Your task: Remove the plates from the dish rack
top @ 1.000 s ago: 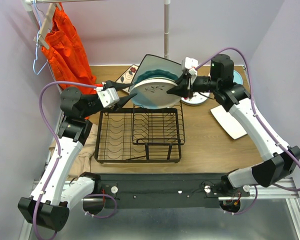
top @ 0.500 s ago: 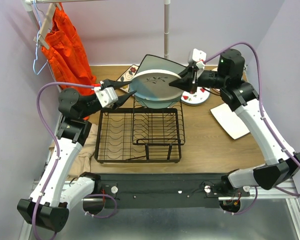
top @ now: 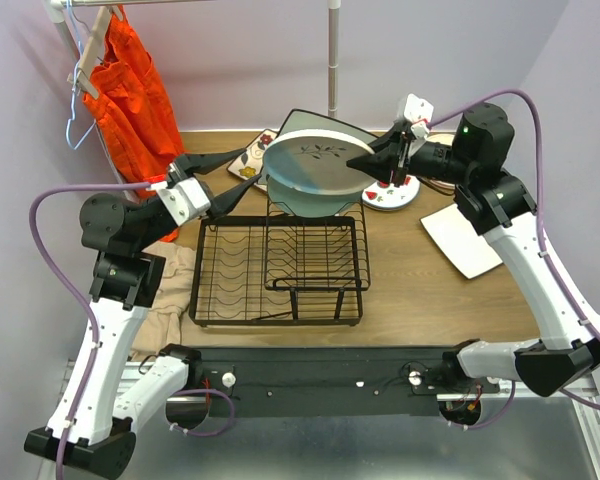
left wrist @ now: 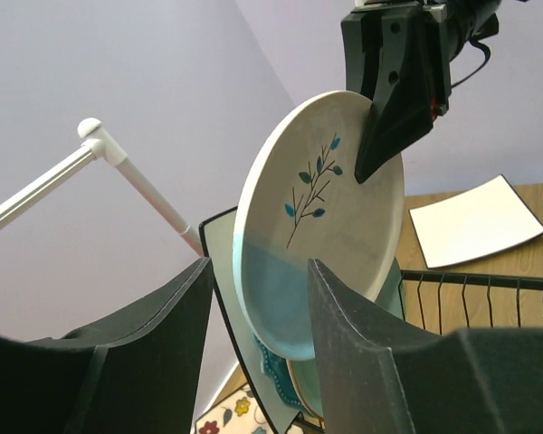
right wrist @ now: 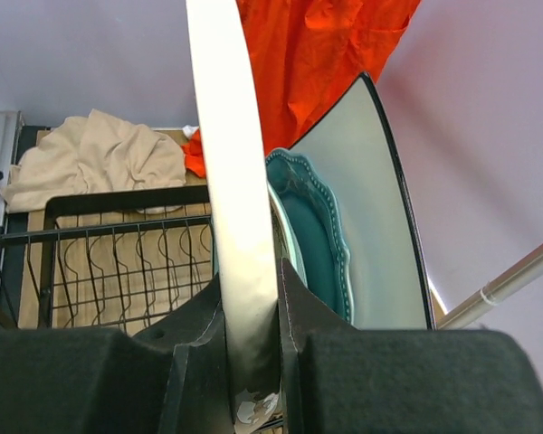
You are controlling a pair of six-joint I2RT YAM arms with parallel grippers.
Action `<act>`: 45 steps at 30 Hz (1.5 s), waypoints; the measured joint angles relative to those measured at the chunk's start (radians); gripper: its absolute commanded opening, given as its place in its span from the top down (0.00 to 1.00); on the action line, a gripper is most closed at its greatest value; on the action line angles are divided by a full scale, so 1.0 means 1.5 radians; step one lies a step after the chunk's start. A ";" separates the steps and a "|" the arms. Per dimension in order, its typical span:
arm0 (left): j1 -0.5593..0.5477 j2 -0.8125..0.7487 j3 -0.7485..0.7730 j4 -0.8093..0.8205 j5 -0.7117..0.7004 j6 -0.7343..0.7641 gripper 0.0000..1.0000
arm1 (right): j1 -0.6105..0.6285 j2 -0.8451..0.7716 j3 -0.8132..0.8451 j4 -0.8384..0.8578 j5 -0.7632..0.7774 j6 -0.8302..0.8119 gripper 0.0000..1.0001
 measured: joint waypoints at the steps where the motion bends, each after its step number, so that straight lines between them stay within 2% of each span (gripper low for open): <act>1: 0.000 -0.004 0.001 -0.003 -0.007 -0.002 0.45 | 0.000 0.000 -0.001 0.000 0.003 0.005 0.99; 7: 0.000 -0.012 0.001 -0.019 -0.055 -0.008 0.45 | 0.000 0.003 0.012 -0.001 0.035 0.078 0.99; 15: 0.000 -0.031 -0.004 -0.026 -0.119 -0.032 0.45 | -0.001 0.022 0.081 0.023 0.054 0.202 0.99; 23: 0.000 -0.042 0.015 -0.040 -0.136 -0.060 0.45 | -0.001 0.055 0.148 0.049 0.052 0.330 0.99; 28: 0.000 -0.044 0.022 -0.045 -0.136 -0.073 0.45 | 0.000 0.083 0.199 0.063 0.142 0.430 0.99; 33: 0.000 -0.048 0.022 -0.049 -0.136 -0.078 0.45 | -0.006 0.089 0.203 0.101 0.252 0.513 0.99; 37: 0.000 -0.050 0.022 -0.054 -0.136 -0.079 0.45 | -0.053 0.102 0.207 0.130 0.328 0.611 0.99; 41: 0.000 -0.052 0.022 -0.058 -0.136 -0.080 0.45 | -0.163 0.116 0.186 0.174 0.385 0.734 0.99; 45: 0.000 -0.053 0.021 -0.058 -0.136 -0.080 0.45 | -0.263 0.118 0.134 0.195 0.443 0.812 0.99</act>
